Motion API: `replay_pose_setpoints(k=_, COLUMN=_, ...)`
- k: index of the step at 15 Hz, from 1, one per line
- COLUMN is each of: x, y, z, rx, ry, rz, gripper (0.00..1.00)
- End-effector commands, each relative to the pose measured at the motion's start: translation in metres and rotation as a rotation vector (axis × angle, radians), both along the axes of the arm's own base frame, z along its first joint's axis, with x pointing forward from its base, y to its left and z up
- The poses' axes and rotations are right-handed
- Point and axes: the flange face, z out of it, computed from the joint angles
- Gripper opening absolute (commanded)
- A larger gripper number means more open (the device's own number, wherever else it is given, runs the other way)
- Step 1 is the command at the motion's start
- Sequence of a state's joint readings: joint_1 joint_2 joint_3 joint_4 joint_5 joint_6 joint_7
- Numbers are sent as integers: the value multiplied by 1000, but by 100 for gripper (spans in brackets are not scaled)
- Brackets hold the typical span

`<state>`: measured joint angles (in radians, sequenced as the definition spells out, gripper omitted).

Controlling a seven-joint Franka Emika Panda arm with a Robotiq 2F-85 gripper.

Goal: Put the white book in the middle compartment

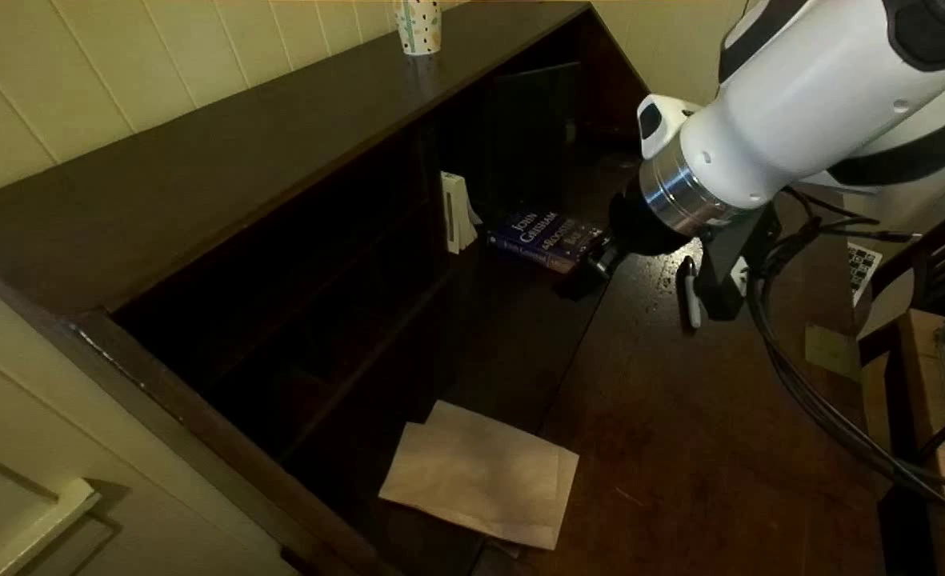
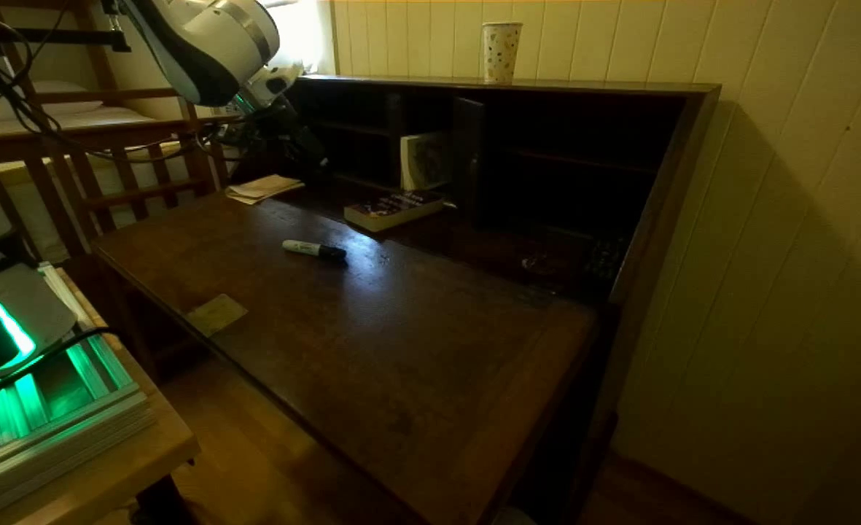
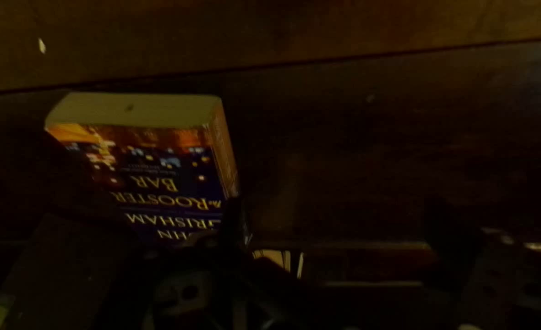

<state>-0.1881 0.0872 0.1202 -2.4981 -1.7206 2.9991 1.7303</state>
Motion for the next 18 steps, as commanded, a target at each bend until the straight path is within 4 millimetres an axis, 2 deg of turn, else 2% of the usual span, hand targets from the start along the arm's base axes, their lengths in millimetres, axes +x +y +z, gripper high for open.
replay_pose_setpoints(k=1, x=-28, y=-2, z=-2, rx=-30, ry=97, rz=-17, gripper=100)
replay_pose_setpoints(k=4, x=-34, y=-3, z=1, rx=-61, ry=163, rz=-21, gripper=100)
replay_pose_setpoints(k=7, x=-30, y=-5, z=19, rx=-94, ry=208, rz=-26, gripper=100)
replay_pose_setpoints(k=9, x=-26, y=-4, z=36, rx=-111, ry=235, rz=-26, gripper=100)
replay_pose_setpoints(k=13, x=-21, y=1, z=84, rx=-125, ry=301, rz=-8, gripper=100)
replay_pose_setpoints(k=15, x=-22, y=-3, z=106, rx=-162, ry=318, rz=-12, gripper=100)
replay_pose_setpoints(k=18, x=-25, y=-12, z=130, rx=-206, ry=343, rz=-19, gripper=100)
